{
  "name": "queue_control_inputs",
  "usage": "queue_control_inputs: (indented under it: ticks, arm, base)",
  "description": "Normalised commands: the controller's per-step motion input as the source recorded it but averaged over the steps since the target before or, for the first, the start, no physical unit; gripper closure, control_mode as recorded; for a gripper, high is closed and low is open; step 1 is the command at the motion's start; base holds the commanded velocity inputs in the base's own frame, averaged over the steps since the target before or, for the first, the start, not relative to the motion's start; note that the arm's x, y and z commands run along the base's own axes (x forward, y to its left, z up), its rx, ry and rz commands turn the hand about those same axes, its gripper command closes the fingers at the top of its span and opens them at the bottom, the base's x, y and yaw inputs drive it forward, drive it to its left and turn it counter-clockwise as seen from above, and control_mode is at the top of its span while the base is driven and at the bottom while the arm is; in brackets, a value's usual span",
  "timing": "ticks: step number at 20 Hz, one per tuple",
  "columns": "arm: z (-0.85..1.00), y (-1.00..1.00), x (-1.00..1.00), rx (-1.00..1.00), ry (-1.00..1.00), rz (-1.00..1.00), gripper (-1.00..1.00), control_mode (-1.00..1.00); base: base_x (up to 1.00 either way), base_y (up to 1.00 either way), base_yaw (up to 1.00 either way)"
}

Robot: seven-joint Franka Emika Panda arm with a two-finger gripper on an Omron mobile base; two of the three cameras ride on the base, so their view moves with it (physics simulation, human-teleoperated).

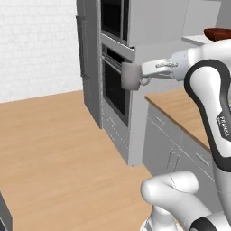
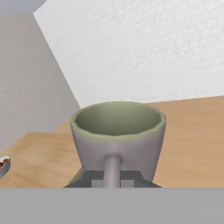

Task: Gather all objects into one cabinet and sort the glasses and bowls to opposite sides.

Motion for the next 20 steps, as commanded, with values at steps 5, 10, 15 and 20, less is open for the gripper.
queue_control_inputs:
  ticks: [5,10,15,20]
  arm:
    - [0.00,0.00,0.00,0.00,0.00,0.00,1.00,1.00]
    - [0.00,0.00,0.00,0.00,0.00,0.00,1.00,1.00]
    - [0.00,0.00,0.00,0.00,0.00,0.00,1.00,1.00]
    - [0.00,0.00,0.00,0.00,0.00,0.00,1.00,1.00]
  base:
    - [0.77,0.40,-0.03]
    - [0.25,0.36,-0.36]
    - [0.15,0.48,-0.44]
    - [0.18,0.43,-0.45]
